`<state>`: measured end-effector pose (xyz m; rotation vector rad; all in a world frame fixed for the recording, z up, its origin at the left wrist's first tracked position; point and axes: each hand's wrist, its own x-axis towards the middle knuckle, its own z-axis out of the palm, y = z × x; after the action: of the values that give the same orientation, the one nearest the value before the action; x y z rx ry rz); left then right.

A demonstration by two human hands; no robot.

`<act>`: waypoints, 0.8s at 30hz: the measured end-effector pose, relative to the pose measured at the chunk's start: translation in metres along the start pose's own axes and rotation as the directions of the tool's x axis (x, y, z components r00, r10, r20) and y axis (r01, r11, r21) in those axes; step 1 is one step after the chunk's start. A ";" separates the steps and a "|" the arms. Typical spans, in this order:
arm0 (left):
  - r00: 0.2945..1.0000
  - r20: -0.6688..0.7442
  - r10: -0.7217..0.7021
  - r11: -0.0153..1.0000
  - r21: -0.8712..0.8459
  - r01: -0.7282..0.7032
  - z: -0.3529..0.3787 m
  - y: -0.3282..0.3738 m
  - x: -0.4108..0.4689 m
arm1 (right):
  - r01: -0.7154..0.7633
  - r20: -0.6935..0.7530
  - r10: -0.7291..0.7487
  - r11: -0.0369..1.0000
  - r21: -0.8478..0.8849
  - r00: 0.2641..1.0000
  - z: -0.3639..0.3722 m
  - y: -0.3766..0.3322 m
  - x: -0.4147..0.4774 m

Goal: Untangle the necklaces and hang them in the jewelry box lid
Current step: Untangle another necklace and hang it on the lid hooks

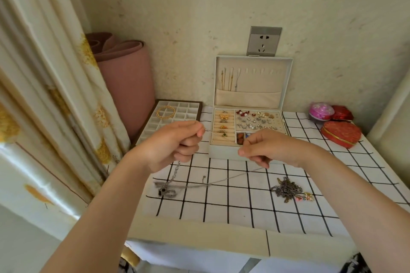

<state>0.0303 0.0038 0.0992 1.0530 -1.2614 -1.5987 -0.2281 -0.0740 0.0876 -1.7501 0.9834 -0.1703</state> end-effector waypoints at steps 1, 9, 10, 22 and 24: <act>1.000 0.016 0.011 0.995 -0.095 -0.009 -0.001 0.000 0.000 | -0.012 0.001 0.012 1.000 -0.014 1.000 0.000 0.001 0.001; 0.940 0.153 0.306 0.631 -0.772 -0.080 -0.031 0.008 -0.008 | -0.103 -0.062 0.103 0.995 0.004 0.993 -0.003 0.012 0.002; 0.932 0.158 0.326 0.597 -0.799 -0.073 -0.033 0.008 -0.010 | -0.098 -0.067 0.099 0.995 0.021 0.993 -0.004 0.012 0.001; 0.943 -0.082 0.323 0.552 -0.793 -0.258 -0.034 0.023 -0.016 | 0.053 -0.139 -0.063 0.996 -0.075 0.988 -0.001 0.000 -0.003; 0.925 -0.257 0.278 0.713 -0.590 -0.379 -0.014 0.024 -0.007 | 0.138 -0.158 -0.160 0.980 -0.145 0.974 0.004 -0.013 -0.004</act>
<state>0.0485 0.0023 0.1212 0.4662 -0.6621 -1.4624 -0.2213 -0.0675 0.0984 -1.9583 1.0031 -0.3626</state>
